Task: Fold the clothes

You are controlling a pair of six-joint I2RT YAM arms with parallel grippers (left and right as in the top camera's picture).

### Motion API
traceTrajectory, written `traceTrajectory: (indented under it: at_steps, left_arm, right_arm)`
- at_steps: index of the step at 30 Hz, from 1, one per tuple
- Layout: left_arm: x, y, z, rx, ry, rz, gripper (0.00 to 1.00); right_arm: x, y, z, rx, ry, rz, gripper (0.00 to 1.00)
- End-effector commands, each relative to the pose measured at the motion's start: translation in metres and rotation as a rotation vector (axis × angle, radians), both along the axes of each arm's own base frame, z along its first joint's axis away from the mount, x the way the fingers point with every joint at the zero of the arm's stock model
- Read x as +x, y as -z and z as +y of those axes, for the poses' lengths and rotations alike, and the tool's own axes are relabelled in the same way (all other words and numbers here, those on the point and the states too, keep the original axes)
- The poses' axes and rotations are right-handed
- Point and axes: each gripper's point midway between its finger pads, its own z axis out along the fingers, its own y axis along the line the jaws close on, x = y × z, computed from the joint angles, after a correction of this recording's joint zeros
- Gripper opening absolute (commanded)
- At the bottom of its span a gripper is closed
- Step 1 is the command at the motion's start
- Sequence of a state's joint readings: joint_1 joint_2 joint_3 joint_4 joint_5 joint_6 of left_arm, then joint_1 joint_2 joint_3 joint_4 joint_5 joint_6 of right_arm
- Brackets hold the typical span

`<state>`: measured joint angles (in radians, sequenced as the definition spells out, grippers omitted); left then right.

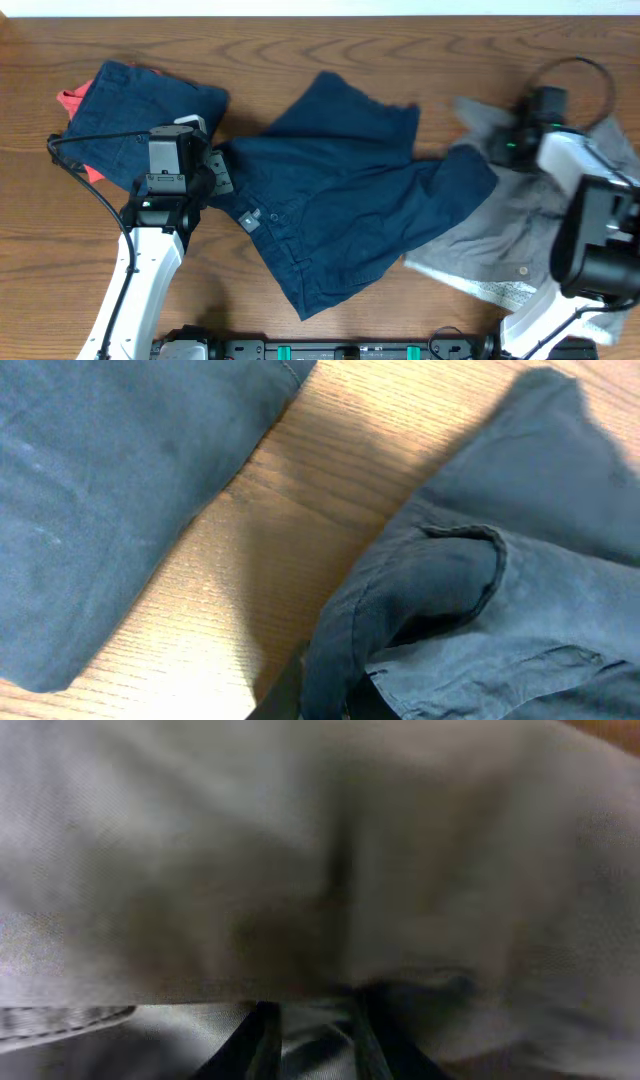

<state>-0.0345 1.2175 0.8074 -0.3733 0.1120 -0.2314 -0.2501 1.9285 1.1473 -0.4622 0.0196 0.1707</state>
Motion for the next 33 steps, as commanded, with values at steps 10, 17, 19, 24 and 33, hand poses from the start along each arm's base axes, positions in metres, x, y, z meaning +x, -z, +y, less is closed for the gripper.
traceTrajectory:
  at_steps: [10, 17, 19, 24, 33]
  left_arm:
    - [0.027, -0.021, 0.003, 0.013, -0.009, -0.128, 0.07]
    - [0.037, -0.013, 0.001, 0.006, -0.002, -0.129, 0.07]
    - [0.04, -0.012, -0.005, -0.018, 0.022, -0.133, 0.07]
    - [0.041, -0.01, -0.007, -0.024, 0.029, -0.131, 0.07]
    - [0.05, -0.004, 0.007, 0.035, -0.028, -0.139, 0.07]
  right_arm:
    - [-0.182, -0.024, -0.186, -0.283, 0.889, 0.367, 0.31]
    - [-0.152, -0.096, -0.21, -0.241, 0.924, 0.171, 0.34]
    - [-0.113, -0.111, -0.198, -0.135, 0.767, 0.046, 0.36]
    - [-0.02, -0.143, -0.088, 0.257, 0.121, -0.233, 0.46]
    - [-0.011, -0.112, 0.07, 0.379, -0.352, -0.067, 0.47]
